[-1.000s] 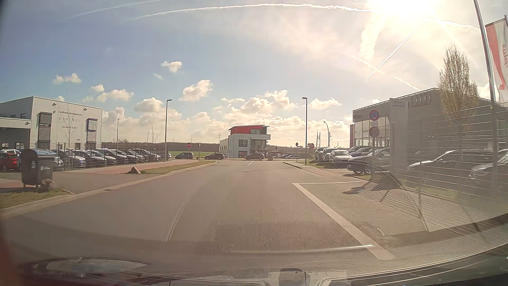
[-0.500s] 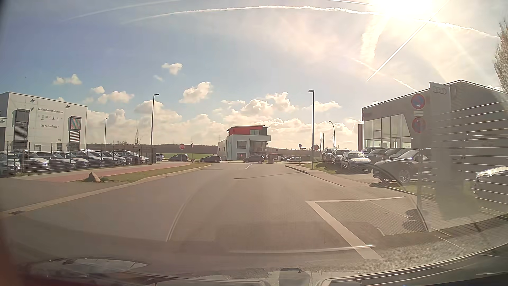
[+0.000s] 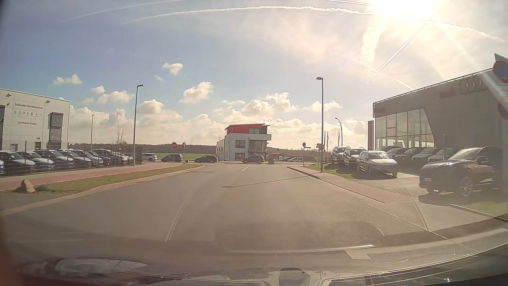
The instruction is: Follow the waypoints while adhering to traffic rules and regulations
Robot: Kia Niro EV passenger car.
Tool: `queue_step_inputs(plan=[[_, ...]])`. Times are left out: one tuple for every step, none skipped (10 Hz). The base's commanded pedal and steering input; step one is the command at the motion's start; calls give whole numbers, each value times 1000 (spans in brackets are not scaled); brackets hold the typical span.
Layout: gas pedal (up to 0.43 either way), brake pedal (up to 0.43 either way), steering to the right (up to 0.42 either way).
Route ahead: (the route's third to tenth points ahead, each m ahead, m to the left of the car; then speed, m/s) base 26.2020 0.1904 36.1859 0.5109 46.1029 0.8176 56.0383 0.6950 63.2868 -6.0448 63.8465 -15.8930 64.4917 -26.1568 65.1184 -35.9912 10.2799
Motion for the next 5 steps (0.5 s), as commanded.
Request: queue_step_inputs(plan=[[0,0,0],[0,0,0],[0,0,0],[0,0,0],[0,0,0]])
